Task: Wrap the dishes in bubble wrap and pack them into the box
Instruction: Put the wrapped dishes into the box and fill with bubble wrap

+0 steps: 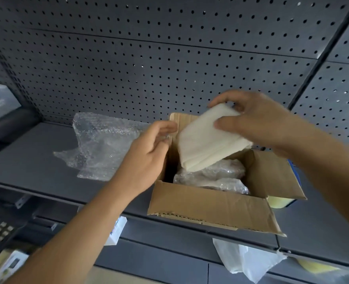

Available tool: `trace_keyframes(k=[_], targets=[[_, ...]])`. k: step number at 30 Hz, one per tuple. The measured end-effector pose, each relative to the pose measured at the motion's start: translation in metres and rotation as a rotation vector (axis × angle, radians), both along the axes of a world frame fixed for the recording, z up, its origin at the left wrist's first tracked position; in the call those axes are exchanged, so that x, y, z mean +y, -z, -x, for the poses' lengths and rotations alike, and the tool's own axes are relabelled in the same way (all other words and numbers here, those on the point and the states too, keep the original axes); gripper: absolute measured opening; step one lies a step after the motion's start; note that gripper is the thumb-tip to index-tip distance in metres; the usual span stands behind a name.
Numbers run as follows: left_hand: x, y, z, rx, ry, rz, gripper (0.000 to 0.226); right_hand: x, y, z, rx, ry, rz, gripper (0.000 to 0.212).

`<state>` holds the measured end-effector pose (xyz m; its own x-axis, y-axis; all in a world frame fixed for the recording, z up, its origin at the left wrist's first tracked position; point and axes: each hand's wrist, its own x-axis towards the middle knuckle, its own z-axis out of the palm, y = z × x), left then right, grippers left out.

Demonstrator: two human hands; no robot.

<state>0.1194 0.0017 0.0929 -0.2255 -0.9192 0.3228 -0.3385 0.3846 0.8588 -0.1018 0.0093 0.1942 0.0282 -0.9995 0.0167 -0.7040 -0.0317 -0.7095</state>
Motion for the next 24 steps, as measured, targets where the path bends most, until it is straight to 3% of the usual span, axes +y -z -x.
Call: trace_keyframes(k=[3, 6, 10, 15, 20, 22, 24], targets=[[0.001, 0.009, 0.000, -0.041, -0.058, -0.017, 0.031, -0.006, 0.004, -0.027, 0.220, -0.034, 0.020, 0.037], [0.000, 0.013, 0.001, -0.008, -0.056, -0.049, 0.031, -0.008, 0.007, -0.048, 0.319, -0.105, 0.044, 0.041], [-0.003, 0.012, -0.003, 0.087, -0.072, -0.075, 0.030, -0.011, 0.010, -0.063, 0.240, -0.170, 0.040, 0.036], [-0.002, 0.009, -0.004, 0.114, -0.055, -0.082, 0.028, -0.026, 0.016, -0.056, -0.101, -0.085, -0.033, 0.017], [-0.004, 0.013, -0.006, 0.047, -0.085, -0.017, 0.028, -0.025, 0.036, -0.047, -0.311, 0.003, -0.108, 0.019], [-0.004, 0.016, -0.007, 0.034, -0.096, -0.037, 0.022, -0.019, 0.048, -0.046, -0.252, -0.006, -0.090, 0.019], [-0.003, 0.018, -0.005, 0.032, -0.076, -0.057, 0.018, -0.015, 0.055, -0.049, 0.006, -0.062, -0.022, 0.019]])
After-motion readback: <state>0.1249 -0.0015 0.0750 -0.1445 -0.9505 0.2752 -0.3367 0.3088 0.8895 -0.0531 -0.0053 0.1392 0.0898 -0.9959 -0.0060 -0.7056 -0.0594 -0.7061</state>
